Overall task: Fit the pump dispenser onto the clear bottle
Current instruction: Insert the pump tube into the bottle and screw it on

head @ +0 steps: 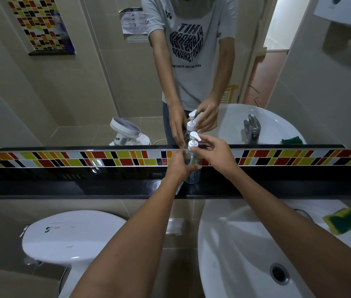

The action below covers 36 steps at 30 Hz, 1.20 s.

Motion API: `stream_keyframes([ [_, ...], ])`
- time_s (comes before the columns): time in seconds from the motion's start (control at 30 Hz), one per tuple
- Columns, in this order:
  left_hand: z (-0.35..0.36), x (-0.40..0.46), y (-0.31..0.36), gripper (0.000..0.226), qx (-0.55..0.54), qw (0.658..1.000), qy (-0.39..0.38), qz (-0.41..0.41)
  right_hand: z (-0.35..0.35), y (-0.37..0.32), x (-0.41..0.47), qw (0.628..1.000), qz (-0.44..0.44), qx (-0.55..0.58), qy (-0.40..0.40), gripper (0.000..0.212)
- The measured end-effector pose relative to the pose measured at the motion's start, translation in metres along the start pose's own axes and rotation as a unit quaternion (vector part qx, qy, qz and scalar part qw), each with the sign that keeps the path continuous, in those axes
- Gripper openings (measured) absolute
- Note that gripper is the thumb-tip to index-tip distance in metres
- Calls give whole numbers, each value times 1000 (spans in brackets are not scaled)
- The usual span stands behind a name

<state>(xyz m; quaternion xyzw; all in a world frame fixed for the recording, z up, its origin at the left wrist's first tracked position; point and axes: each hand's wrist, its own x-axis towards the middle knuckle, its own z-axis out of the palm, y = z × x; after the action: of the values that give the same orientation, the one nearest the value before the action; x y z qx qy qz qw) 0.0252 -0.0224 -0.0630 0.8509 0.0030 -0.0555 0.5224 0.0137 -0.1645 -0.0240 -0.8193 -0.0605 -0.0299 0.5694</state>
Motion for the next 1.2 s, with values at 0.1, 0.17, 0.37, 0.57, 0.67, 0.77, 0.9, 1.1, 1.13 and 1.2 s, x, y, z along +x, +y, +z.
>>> stream_keyframes([
  [0.1,0,1,-2,52,12,1000,3,4,3,0,3,999,-7,-40,-34,49],
  [0.17,1,1,-2,50,13,1000,7,0,3,-1,2,999,-8,-44,-14,44],
  [0.37,4,1,-6,48,10,1000,26,4,9,-3,6,997,-10,-73,35,41],
  [0.57,6,1,-8,46,5,999,34,6,17,-2,5,992,-12,-95,80,39],
  [0.67,7,0,-8,49,11,999,42,4,19,-2,6,992,-5,-92,88,42],
  [0.77,7,-1,-9,46,12,999,48,8,22,1,7,991,4,-90,100,46],
  [0.9,8,-3,-9,47,6,999,46,6,27,2,4,988,-3,-81,131,46],
  [1.1,2,-5,-11,45,10,999,25,43,31,5,5,987,-14,-97,129,44],
  [1.13,1,-5,-12,45,16,998,18,55,31,5,4,986,-18,-106,129,43],
  [1.2,1,-6,-14,51,43,997,16,66,31,5,3,984,-23,-114,132,41],
])
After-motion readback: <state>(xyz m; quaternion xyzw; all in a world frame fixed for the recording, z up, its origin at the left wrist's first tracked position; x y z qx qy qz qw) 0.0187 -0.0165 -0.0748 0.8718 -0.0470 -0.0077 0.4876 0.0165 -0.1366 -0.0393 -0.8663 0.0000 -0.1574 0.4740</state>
